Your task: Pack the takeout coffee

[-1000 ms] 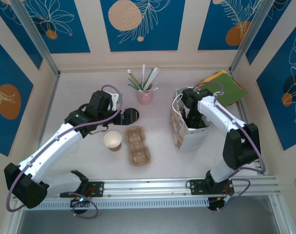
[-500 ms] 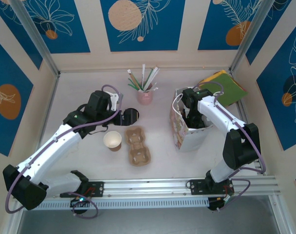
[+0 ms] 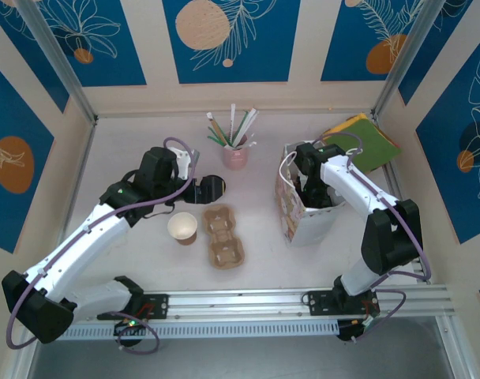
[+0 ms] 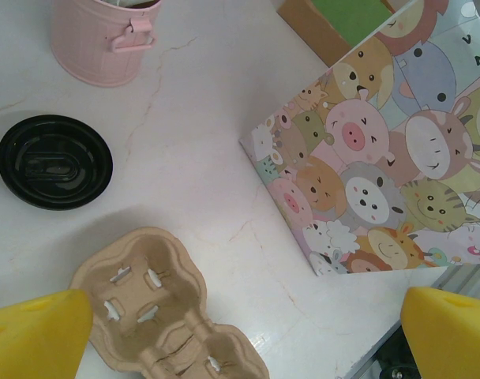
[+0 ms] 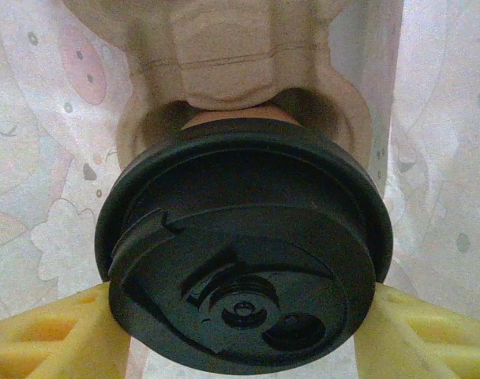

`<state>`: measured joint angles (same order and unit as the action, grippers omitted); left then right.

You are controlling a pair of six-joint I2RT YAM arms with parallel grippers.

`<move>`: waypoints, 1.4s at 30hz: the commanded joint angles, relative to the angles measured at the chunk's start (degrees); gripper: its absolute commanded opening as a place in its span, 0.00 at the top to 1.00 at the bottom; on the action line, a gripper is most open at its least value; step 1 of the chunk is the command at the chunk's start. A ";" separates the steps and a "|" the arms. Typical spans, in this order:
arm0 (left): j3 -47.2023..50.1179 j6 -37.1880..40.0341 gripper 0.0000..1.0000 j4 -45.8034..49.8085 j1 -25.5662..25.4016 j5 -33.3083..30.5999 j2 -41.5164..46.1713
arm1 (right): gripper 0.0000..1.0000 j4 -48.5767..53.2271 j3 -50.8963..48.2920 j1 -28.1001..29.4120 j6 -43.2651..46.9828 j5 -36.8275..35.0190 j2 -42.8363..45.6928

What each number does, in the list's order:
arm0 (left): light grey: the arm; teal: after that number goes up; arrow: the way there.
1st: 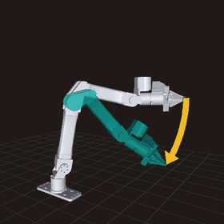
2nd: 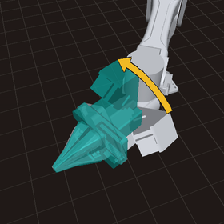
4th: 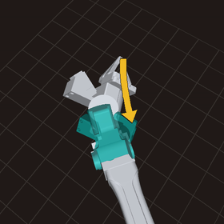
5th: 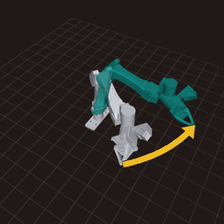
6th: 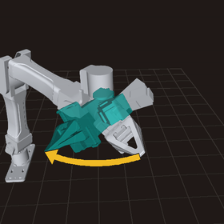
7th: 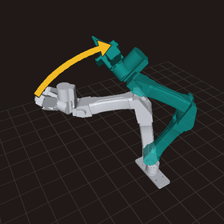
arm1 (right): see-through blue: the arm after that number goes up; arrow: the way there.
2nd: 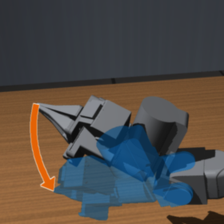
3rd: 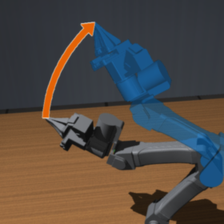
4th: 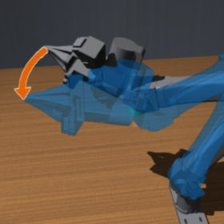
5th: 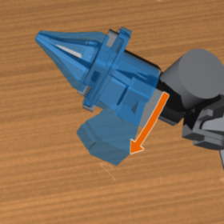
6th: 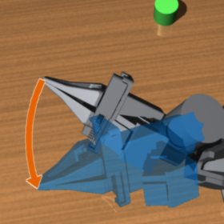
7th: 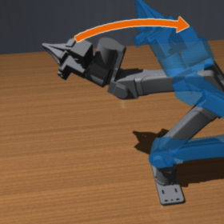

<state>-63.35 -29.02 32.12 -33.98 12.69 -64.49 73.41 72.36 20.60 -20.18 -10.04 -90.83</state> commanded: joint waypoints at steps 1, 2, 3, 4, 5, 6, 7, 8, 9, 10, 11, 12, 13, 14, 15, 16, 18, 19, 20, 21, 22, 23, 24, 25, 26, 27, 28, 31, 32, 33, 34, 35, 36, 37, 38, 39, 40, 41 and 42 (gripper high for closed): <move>0.26 0.45 0.00 -0.87 0.32 1.12 0.68 | 0.35 -3.87 -3.79 -0.12 -0.47 0.46 -3.30; 0.31 0.43 0.00 -0.86 0.38 1.07 0.74 | 0.34 -3.88 -3.68 -0.12 -0.54 0.46 -3.30; 0.27 0.54 0.00 -0.80 0.36 0.92 0.69 | 0.34 -3.89 -3.70 -0.12 -0.48 0.46 -3.30; 0.26 0.59 0.00 -0.83 0.33 0.93 0.61 | 0.34 -3.80 -3.63 -0.12 -0.47 0.38 -3.30; 0.28 0.58 0.00 -0.66 0.32 0.94 0.59 | 0.34 -3.80 -3.71 -0.11 -0.52 0.38 -3.30; 0.32 0.61 0.00 -0.67 0.31 0.94 0.59 | 0.34 -3.80 -3.56 -0.12 -0.55 0.31 -3.30; 0.26 0.54 0.00 -0.71 0.31 0.91 0.51 | 0.34 -3.71 -3.55 -0.15 -0.54 0.37 -3.30; 0.29 0.58 0.00 -0.67 0.33 0.93 0.52 | 0.34 -3.59 -3.50 -0.13 -0.53 0.35 -3.26; 0.28 0.61 0.00 -0.70 0.32 1.00 0.43 | 0.34 -3.62 -3.44 -0.19 -0.50 0.29 -3.17; 0.19 0.54 0.00 -0.69 0.36 0.85 0.42 | 0.33 -3.54 -3.32 -0.13 -0.52 0.20 -3.24; 0.21 0.61 0.00 -0.81 0.31 0.85 0.29 | 0.33 -3.38 -3.20 -0.16 -0.51 0.24 -3.17; 0.12 0.55 0.00 -0.83 0.31 0.84 0.33 | 0.33 -3.28 -3.11 -0.16 -0.49 0.20 -3.13; 0.08 0.55 0.00 -0.83 0.31 0.85 0.27 | 0.32 -3.19 -3.01 -0.21 -0.56 0.12 -3.07; 0.08 0.59 0.00 -0.83 0.32 0.85 0.24 | 0.32 -3.03 -2.81 -0.20 -0.41 0.03 -3.13; 0.00 0.55 0.00 -0.83 0.39 0.85 0.20 | 0.32 -2.94 -2.74 -0.20 -0.47 -0.02 -3.10; -0.01 0.57 0.00 -0.83 0.32 0.84 0.09 | 0.31 -2.79 -2.55 -0.19 -0.41 0.02 -3.04; -0.01 0.54 0.00 -0.85 0.32 0.85 0.02 | 0.31 -2.58 -2.43 -0.21 -0.47 -0.06 -2.82; -0.08 0.61 0.00 -0.94 0.32 0.87 0.03 | 0.31 -2.48 -2.35 -0.21 -0.52 -0.15 -2.69; -0.10 0.56 0.00 -1.00 0.31 0.93 -0.03 | 0.30 -2.35 -2.36 -0.17 -0.51 -0.15 -2.56; -0.10 0.55 0.00 -0.92 0.31 0.93 -0.02 | 0.29 -2.32 -2.32 -0.21 -0.55 -0.22 -2.43; -0.09 0.56 0.00 -1.06 0.31 0.94 -0.09 | 0.28 -2.27 -2.25 -0.18 -0.63 -0.24 -2.24; -0.08 0.59 0.00 -1.17 0.32 0.94 -0.07 | 0.28 -2.13 -2.24 -0.21 -0.62 -0.24 -2.13; -0.12 0.54 0.00 -1.10 0.31 1.01 -0.20 | 0.27 -2.04 -2.16 -0.20 -0.58 -0.28 -2.08; -0.19 0.45 0.00 -1.16 0.36 1.02 -0.22 | 0.27 -1.95 -2.07 -0.20 -0.59 -0.24 -2.01; -0.25 0.45 0.00 -1.16 0.31 1.01 -0.29 | 0.26 -1.82 -1.99 -0.19 -0.61 -0.32 -1.96; -0.28 0.45 0.00 -1.18 0.31 1.11 -0.29 | 0.26 -1.67 -1.87 -0.20 -0.64 -0.35 -1.90; -0.19 0.45 0.00 -1.18 0.31 1.11 -0.37 | 0.25 -1.60 -1.76 -0.19 -0.64 -0.41 -1.81; -0.19 0.36 0.00 -1.18 0.36 1.19 -0.37 | 0.24 -1.25 -1.52 -0.18 -0.67 -0.50 -1.51; -0.19 0.36 0.00 -1.17 0.32 1.11 -0.37 | 0.24 -1.17 -1.44 -0.18 -0.66 -0.57 -1.41; -0.21 0.36 0.00 -1.11 0.34 1.10 -0.31 | 0.24 -1.08 -1.35 -0.20 -0.65 -0.64 -1.36; -0.27 0.34 0.00 -1.11 0.31 1.11 -0.28 | 0.24 -0.99 -1.28 -0.21 -0.75 -0.68 -1.21; -0.27 0.28 0.00 -1.10 0.38 1.11 -0.29 | 0.24 -0.90 -1.21 -0.19 -0.82 -0.68 -1.13; -0.24 0.28 0.00 -1.14 0.33 1.11 -0.30 | 0.24 -0.81 -1.17 -0.19 -0.78 -0.75 -1.05; -0.23 0.19 0.00 -1.18 0.31 1.11 -0.28 | 0.24 -0.81 -1.12 -0.20 -0.79 -0.77 -1.02; -0.19 0.23 0.00 -1.18 0.31 1.11 -0.29 | 0.23 -0.72 -1.08 -0.16 -0.77 -0.77 -0.93; -0.13 0.19 0.00 -1.14 0.32 1.13 -0.28 | 0.23 -0.72 -1.08 -0.20 -0.80 -0.77 -0.93; -0.12 0.10 0.00 -1.24 0.32 1.20 -0.25 | 0.23 -0.71 -1.08 -0.21 -0.85 -0.76 -0.86; -0.10 0.14 0.00 -1.22 0.31 1.20 -0.29 | 0.23 -0.72 -1.08 -0.20 -0.89 -0.77 -0.78; -0.10 0.13 0.00 -1.19 0.36 1.19 -0.29 | 0.23 -0.66 -1.08 -0.21 -0.87 -0.70 -0.76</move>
<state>-63.35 -29.02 32.10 -33.98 12.69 -64.66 73.06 72.18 20.60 -20.23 -10.26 -91.09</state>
